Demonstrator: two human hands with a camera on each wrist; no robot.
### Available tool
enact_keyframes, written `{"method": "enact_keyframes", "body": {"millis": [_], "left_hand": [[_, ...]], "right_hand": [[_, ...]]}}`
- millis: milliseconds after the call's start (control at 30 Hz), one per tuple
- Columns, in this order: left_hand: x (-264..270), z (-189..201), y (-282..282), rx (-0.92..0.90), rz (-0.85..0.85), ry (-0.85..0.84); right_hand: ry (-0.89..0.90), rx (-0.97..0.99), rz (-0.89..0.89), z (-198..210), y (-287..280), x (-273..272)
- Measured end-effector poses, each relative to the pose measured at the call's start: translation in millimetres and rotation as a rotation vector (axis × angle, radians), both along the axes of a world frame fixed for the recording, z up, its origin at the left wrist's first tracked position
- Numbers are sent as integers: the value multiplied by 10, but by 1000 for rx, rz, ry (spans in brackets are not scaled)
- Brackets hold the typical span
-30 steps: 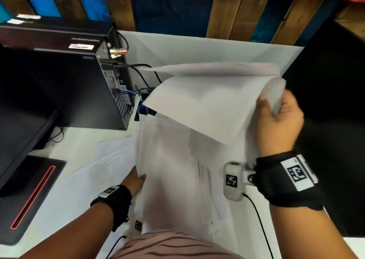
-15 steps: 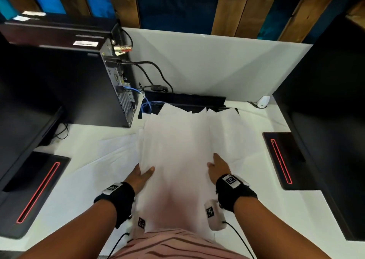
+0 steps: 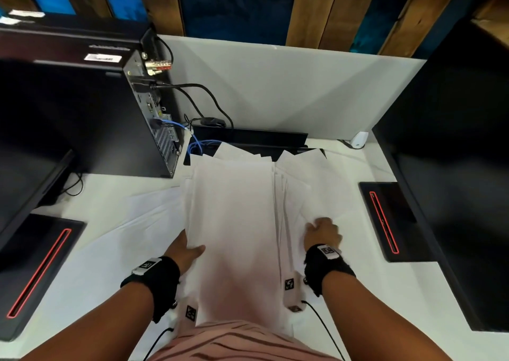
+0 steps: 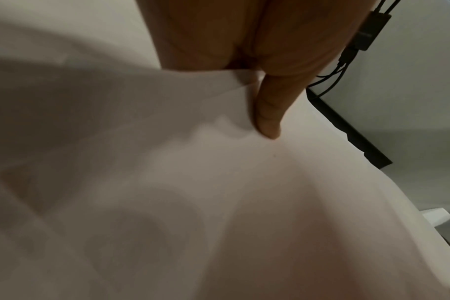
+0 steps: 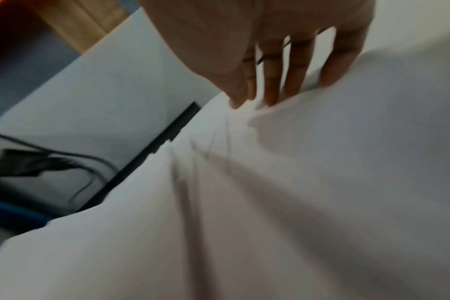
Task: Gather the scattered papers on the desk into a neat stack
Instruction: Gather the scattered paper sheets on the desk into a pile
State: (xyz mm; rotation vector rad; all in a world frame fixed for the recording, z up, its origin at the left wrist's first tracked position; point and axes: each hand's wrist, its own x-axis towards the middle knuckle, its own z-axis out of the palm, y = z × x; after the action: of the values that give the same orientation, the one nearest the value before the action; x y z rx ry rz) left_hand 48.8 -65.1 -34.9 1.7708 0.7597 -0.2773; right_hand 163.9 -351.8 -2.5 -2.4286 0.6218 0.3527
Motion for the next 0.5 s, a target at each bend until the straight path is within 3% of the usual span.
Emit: {"method": "enact_keyframes", "body": {"millis": [67, 200, 267, 500], "left_hand": [[-1, -8, 4, 0, 7, 7], [0, -32, 12, -25, 27, -2], [-4, -27, 16, -31, 40, -7], [-30, 30, 189, 19, 103, -27]], "right_hand": [[98, -140, 11, -12, -166, 59], [145, 99, 190, -66, -168, 89], [137, 102, 234, -80, -124, 78], [-151, 178, -33, 7, -143, -2]]}}
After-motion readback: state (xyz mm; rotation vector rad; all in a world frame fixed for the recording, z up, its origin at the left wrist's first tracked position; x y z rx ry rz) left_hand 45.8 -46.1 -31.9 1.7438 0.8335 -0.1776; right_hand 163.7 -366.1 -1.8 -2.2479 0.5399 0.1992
